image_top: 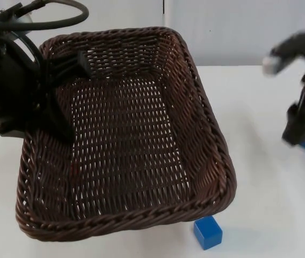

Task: Pick up the basket with the left hand and place the largest block into the basket with the right hand.

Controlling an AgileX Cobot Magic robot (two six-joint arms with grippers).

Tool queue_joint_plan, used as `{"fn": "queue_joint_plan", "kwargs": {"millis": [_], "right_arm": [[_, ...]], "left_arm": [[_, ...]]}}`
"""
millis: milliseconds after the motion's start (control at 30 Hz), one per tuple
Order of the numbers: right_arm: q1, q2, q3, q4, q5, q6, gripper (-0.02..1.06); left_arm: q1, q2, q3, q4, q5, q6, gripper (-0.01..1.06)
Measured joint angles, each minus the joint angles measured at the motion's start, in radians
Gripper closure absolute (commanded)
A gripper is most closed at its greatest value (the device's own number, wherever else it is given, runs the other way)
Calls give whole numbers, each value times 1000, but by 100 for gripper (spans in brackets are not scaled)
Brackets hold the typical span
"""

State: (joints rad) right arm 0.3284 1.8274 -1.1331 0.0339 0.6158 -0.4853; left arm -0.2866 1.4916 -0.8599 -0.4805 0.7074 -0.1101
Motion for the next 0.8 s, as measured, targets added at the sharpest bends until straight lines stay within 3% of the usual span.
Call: {"fn": "queue_joint_plan", "kwargs": {"millis": [533, 800], "right_arm": [[0, -430, 0, 35, 220, 53, 105], [0, -545, 39, 46, 252, 55, 105]], "left_arm": [[0, 0, 0, 0, 0, 0, 105], [0, 0, 0, 0, 0, 0, 105]]}}
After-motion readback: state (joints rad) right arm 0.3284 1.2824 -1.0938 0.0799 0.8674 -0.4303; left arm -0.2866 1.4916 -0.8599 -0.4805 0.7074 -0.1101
